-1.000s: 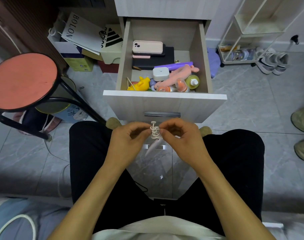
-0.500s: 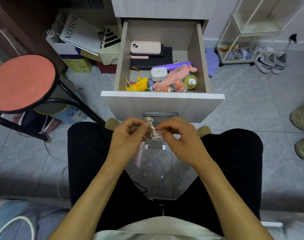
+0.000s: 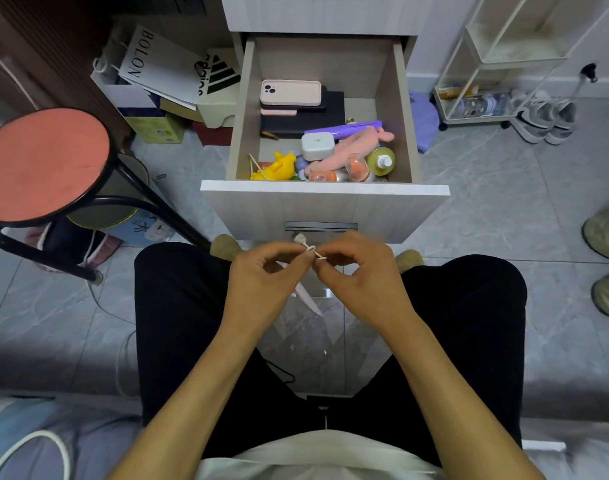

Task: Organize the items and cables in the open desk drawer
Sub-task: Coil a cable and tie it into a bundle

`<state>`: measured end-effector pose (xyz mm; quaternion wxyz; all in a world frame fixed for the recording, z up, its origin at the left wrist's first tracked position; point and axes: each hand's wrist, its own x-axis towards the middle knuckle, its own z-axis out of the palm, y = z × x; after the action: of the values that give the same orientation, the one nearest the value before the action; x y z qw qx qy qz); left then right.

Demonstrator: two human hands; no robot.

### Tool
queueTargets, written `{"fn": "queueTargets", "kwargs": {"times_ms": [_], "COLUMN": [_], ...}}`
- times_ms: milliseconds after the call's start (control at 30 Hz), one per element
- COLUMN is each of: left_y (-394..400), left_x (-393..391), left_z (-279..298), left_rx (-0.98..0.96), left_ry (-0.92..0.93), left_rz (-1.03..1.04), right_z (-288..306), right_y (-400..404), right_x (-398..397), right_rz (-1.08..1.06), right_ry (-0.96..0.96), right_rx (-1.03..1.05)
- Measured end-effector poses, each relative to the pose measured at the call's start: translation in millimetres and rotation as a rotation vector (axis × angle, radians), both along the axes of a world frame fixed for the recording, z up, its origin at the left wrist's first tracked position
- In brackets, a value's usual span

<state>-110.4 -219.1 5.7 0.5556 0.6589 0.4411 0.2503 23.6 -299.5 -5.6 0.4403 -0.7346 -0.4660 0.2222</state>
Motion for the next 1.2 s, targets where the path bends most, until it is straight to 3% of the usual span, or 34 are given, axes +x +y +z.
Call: {"fn": "queueTargets", "kwargs": {"times_ms": [100,233,300,533,800,967,1100,1200], "left_y": [0,-1,-2,-3,10,19,18,13], "left_x": [2,7,9,4,2,-3,-3,5], "left_z": [4,11,10,9,8,9,5,5], "left_rx": [-0.044,-0.496,-0.609,-0.257,-0.190,-0.241,-0.319,-0.507], "left_ry": [0.002,-0.142,-0.171,-0.069,0.085,0.014,-0.049,-0.117], "left_rz": [0.020,0.222,0.241,0.101,-0.108,-0.196,-0.060,0.055], "right_z": [1,3,2,2,0,0,0,-1], "right_y": [-2,-1,-1,-1,-3,-5,-2,0], "right_x": [0,-3,-5,-4,0,-2,2,7], "right_rz": [-0.016,-0.024,-0.019,0.021,-0.020,-0.039,0.048,0.077], "right_ry": [0.011,0.013,0.017,0.194,0.119,0.134,0.166,0.177], "right_rx": [0.016,0.077,0.099,-0.058,-0.066,-0.064,0.033,0.071]}}
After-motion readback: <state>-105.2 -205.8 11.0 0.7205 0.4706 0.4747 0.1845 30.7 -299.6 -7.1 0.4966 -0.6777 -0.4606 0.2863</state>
